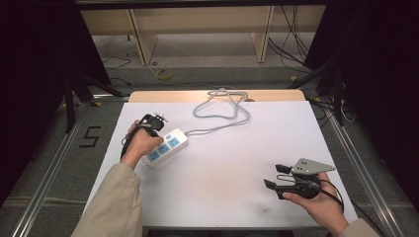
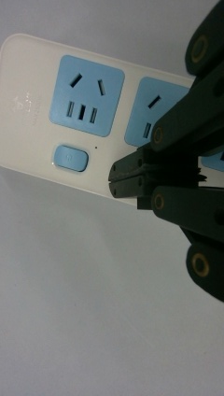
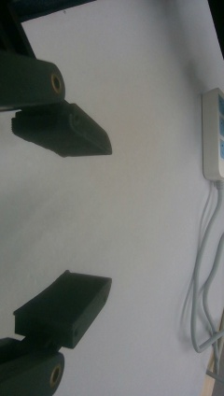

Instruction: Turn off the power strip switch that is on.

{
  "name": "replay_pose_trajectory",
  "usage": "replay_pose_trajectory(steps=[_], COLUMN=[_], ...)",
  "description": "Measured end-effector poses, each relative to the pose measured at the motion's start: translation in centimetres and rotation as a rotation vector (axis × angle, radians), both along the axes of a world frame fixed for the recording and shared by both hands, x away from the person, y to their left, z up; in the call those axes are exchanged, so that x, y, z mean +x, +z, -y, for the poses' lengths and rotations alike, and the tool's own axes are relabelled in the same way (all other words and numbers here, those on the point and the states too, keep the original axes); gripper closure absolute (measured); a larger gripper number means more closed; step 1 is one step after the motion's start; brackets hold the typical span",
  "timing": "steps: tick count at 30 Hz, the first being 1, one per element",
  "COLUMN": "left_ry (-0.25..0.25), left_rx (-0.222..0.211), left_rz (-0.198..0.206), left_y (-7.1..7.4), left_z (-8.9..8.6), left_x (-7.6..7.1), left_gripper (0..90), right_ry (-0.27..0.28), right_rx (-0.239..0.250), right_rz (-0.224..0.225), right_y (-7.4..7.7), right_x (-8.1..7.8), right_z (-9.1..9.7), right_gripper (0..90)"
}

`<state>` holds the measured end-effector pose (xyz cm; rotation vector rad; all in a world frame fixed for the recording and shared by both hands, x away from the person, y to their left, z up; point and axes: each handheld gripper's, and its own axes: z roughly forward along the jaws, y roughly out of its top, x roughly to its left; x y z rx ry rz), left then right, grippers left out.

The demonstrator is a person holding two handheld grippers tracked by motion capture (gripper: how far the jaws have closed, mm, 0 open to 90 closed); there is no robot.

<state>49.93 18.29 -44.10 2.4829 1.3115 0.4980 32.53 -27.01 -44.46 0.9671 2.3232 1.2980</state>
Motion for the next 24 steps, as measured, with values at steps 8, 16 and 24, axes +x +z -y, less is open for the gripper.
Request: replay_pose_trajectory(steps=[8, 16, 24], left_ry=[0.0, -0.001, -0.008], left_rx=[-0.003, 0.001, 0.017], left_rz=[-0.002, 0.001, -0.002], left_y=[-0.08, -0.1, -0.05], left_z=[-0.02, 0.05, 0.15], left_x=[0.02, 0.0, 0.0], left_gripper=[89.9, 89.9, 89.9], right_ry=[0.001, -0.001, 0.001], right_rx=[-0.001, 0.0, 0.001], right_rz=[0.0, 0.0, 0.001], right_y=[-0.01, 0.01, 0.02], right_x=[0.01, -0.02, -0.04], right_z=[-0.01, 0.01, 0.01], right_gripper=[31.0, 31.0, 31.1])
